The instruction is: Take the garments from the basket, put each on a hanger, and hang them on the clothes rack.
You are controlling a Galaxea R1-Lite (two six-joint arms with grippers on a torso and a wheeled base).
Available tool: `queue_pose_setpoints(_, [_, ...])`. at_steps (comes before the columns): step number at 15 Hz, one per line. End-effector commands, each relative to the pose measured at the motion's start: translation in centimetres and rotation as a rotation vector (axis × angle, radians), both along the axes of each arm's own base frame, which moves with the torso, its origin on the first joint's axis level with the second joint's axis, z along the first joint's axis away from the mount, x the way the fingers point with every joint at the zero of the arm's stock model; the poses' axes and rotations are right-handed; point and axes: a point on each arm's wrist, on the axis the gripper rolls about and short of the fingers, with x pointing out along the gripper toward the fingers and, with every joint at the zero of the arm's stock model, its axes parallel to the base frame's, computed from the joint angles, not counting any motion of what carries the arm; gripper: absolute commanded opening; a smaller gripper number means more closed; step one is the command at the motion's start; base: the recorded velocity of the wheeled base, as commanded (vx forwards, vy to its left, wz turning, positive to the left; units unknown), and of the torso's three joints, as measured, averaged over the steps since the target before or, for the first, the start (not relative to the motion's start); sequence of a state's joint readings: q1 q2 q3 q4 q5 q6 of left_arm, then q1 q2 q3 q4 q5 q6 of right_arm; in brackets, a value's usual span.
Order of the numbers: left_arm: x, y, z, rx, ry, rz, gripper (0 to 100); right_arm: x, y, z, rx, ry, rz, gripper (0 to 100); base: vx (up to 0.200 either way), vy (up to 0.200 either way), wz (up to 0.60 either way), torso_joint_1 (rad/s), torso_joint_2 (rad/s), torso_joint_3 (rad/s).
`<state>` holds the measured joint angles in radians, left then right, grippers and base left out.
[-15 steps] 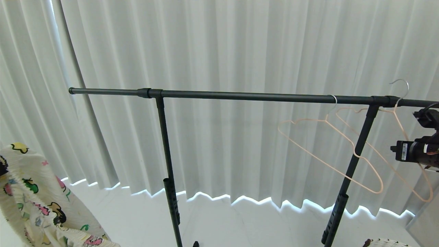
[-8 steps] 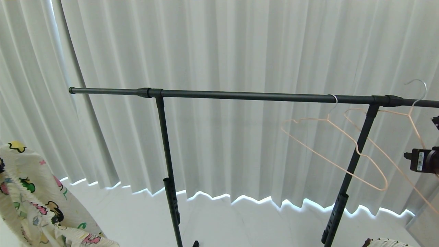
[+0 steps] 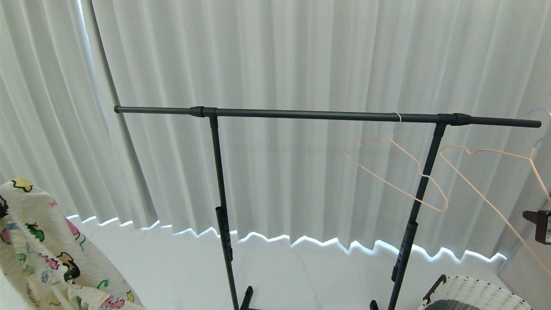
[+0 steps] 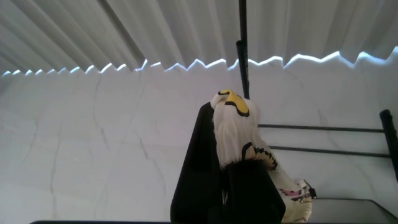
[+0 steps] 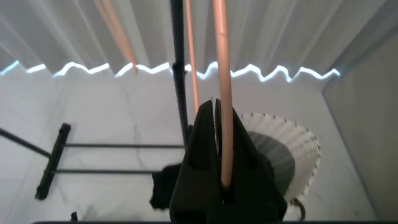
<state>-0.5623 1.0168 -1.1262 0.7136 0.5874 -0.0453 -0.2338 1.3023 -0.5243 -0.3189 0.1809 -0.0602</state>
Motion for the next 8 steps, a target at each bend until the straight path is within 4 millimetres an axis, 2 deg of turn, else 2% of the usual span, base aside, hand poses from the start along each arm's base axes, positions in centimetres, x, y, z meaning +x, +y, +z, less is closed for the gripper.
queue_pose_setpoints(1, [0.2, -0.1, -0.5, 0.010, 0.019, 0.004, 0, -1.4, 0.3, 0.8, -0.018, -0.044, 0.008, 0, -0.200, 0.000, 0.00, -0.007, 0.00, 0.007])
queue_pose_setpoints(4, [0.4, -0.2, -1.1, 0.025, 0.043, 0.004, 0, -2.3, 0.9, 1.9, -0.030, -0.095, 0.028, 0, -0.200, 0.000, 0.00, 0.006, 0.00, 0.002])
queue_pose_setpoints(8, [0.7, -0.7, -2.0, 0.042, 0.065, -0.024, 0, -3.7, 3.1, 3.6, -0.026, -0.196, 0.190, 0, 0.000, 0.000, 0.00, 0.000, 0.00, 0.000])
